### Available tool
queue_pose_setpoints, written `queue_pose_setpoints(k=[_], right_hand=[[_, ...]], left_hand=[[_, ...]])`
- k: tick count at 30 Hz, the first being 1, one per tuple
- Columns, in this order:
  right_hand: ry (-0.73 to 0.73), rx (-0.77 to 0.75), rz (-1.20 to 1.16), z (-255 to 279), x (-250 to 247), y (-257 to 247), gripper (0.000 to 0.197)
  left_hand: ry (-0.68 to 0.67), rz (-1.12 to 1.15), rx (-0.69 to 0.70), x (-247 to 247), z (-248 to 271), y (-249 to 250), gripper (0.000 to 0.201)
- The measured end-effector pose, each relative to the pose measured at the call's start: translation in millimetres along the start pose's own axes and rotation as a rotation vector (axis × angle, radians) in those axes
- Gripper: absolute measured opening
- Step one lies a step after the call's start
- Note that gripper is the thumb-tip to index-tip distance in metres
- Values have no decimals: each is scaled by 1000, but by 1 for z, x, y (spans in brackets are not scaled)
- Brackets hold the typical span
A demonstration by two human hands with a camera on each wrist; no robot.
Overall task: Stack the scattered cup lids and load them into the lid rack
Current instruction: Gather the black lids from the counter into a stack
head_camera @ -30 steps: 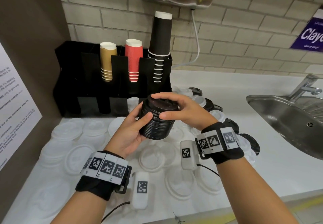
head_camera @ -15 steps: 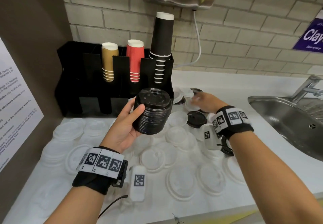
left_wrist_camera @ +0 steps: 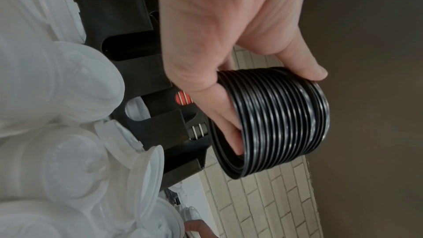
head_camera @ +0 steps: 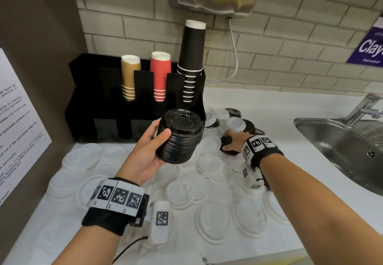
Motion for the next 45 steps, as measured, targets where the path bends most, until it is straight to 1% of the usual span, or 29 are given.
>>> queue_pose_setpoints(k=[3, 5, 7, 9, 10, 11, 13, 14, 16, 18, 19, 21, 24, 30, 34, 38, 40, 43, 45], right_hand=[[21, 7, -12, 1, 3, -3, 56], [37, 39, -39, 4, -3, -4, 54], [55, 88, -117, 11, -16, -2, 53], [84, 76, -267, 20, -31, -1, 51], [108, 28, -388, 27, -39, -4, 46], [147, -51, -534, 35, -45, -9, 40], [236, -209, -878, 61, -54, -25, 24], [265, -277, -1026, 75, -56, -35, 20], [279, -440, -1212, 100, -54, -54, 24], [283, -593, -1292, 120, -51, -69, 35], [299, -634, -1313, 127, -50, -75, 39], [347, -669, -1315, 136, -48, -82, 39], [383, -636, -1263, 141, -44, -82, 40], [382, -660, -1162, 142, -42, -83, 34], [365, -671, -1138, 142, -40, -84, 34], [339, -676, -1134, 141, -35, -87, 36], [331, -681, -1122, 142, -33, -88, 37], [342, -686, -1073, 143, -32, -89, 39], [305, -724, -1031, 145, -34, -89, 44]], left_hand=[[2, -12, -4, 1, 0, -1, 51], [-1, -10, -5, 0, 0, -1, 48], [-6, -11, -4, -1, 0, 0, 48], [-11, -15, -4, 0, 1, -1, 48], [-13, -18, -6, 1, 1, -2, 47], [-14, -18, -9, 1, 1, -3, 47], [-16, -15, -20, 4, 1, -5, 48], [-20, -17, -26, 6, 1, -7, 49], [-34, -32, -32, 10, 1, -10, 52], [-42, -42, -33, 13, 1, -13, 56], [-45, -46, -36, 14, 1, -14, 58], [-54, -53, -50, 15, 0, -18, 63], [-71, -63, -63, 16, -1, -21, 62], [-72, -64, -68, 17, 0, -25, 66], [-65, -53, -73, 16, 1, -26, 62], [-58, -37, -90, 13, 3, -27, 70], [-63, -33, -97, 11, 3, -28, 67], [-77, -22, -113, 8, 2, -29, 54], [-71, -21, -120, 7, 0, -29, 49]])
Point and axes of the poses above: each hand's wrist, its own z-axis away from the middle knuckle, its own x-axis out of the palm, y = z × x, the point moved 3 cm from there along -z, towards the middle knuckle, and after that the axes turned 2 degrees about -x, right-handed, at the moved point
